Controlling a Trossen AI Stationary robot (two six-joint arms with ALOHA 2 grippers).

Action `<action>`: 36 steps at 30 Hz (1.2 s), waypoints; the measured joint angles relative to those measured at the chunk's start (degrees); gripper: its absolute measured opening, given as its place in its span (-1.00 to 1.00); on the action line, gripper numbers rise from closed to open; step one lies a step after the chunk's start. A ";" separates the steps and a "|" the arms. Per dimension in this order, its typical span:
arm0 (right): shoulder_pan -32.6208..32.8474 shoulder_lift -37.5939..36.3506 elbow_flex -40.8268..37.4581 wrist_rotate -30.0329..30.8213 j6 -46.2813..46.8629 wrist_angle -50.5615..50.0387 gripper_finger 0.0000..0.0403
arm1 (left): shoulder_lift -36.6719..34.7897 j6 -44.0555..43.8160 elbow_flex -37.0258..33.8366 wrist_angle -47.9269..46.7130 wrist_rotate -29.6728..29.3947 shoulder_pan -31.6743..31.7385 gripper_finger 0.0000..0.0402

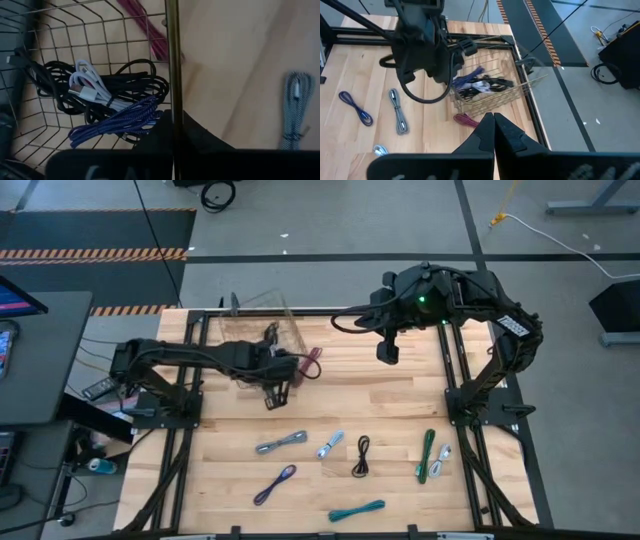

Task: Pick and place USB-C Cables
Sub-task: Move the gold wire basket to the top right of the table

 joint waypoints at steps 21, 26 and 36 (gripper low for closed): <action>-1.06 -7.88 0.00 4.26 -5.79 9.76 -1.00 | 19.14 26.11 21.73 8.16 5.08 -0.47 -0.98; -1.86 -12.79 0.11 2.69 -5.46 10.30 -1.00 | 26.32 33.12 33.88 10.82 8.23 -0.76 -0.98; -1.84 -15.15 0.09 0.79 -4.07 10.03 -1.00 | 37.48 38.06 45.24 8.98 14.71 -0.48 -0.98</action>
